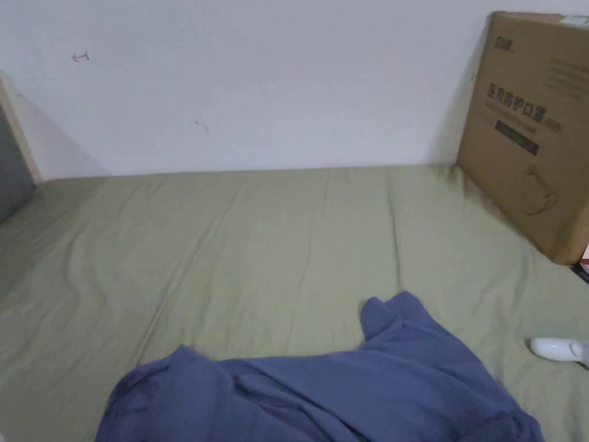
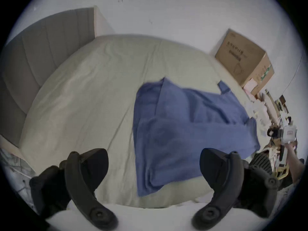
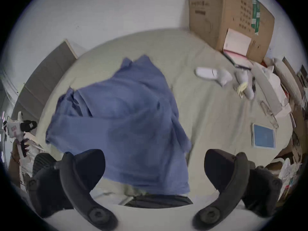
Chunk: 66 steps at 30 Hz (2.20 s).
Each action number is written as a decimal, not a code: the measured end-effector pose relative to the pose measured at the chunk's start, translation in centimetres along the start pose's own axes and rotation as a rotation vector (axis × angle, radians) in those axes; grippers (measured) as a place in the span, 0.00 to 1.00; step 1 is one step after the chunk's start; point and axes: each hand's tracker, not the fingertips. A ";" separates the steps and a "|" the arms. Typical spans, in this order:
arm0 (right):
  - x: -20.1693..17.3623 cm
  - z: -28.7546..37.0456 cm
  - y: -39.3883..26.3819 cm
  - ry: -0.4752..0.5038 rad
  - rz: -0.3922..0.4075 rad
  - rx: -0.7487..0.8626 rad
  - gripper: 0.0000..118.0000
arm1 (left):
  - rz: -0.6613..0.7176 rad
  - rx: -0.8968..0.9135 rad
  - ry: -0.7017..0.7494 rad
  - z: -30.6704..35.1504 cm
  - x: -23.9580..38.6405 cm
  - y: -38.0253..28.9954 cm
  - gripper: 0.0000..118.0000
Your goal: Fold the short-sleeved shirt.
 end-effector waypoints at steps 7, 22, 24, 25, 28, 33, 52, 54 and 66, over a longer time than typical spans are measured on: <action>-4.5 1.0 5.1 0.229 -0.100 0.289 0.60 | -0.013 0.232 -0.018 -0.3 2.3 5.8 0.32; -5.2 -5.7 11.3 0.266 -0.086 0.148 0.00 | -0.044 -0.186 0.159 -22.6 -4.2 11.8 0.95; -4.8 -6.5 11.1 0.246 -0.093 0.115 0.00 | -0.079 -0.280 0.158 -21.9 -1.8 11.5 0.92; -4.5 -6.8 11.2 0.238 -0.096 0.105 0.00 | -0.108 -0.314 0.140 -22.0 -1.0 10.9 0.92; -3.7 -7.8 11.9 0.218 -0.109 0.087 0.00 | -0.186 -0.189 0.131 -24.9 -4.2 11.5 0.53; -1.8 -11.6 15.7 0.191 -0.112 0.087 0.00 | -0.331 -0.169 -0.004 -20.6 -0.1 10.4 0.00; 0.6 -24.0 22.3 -0.074 0.143 -0.163 0.00 | -0.106 0.028 0.070 -15.5 -2.0 12.2 0.00; 1.9 -22.5 22.2 0.038 0.058 -0.111 0.00 | -0.043 0.042 0.038 -15.4 -2.3 11.9 0.00; 3.5 -6.7 18.7 0.174 -0.237 0.221 0.00 | 0.062 0.215 -0.071 -8.9 -5.7 11.8 0.00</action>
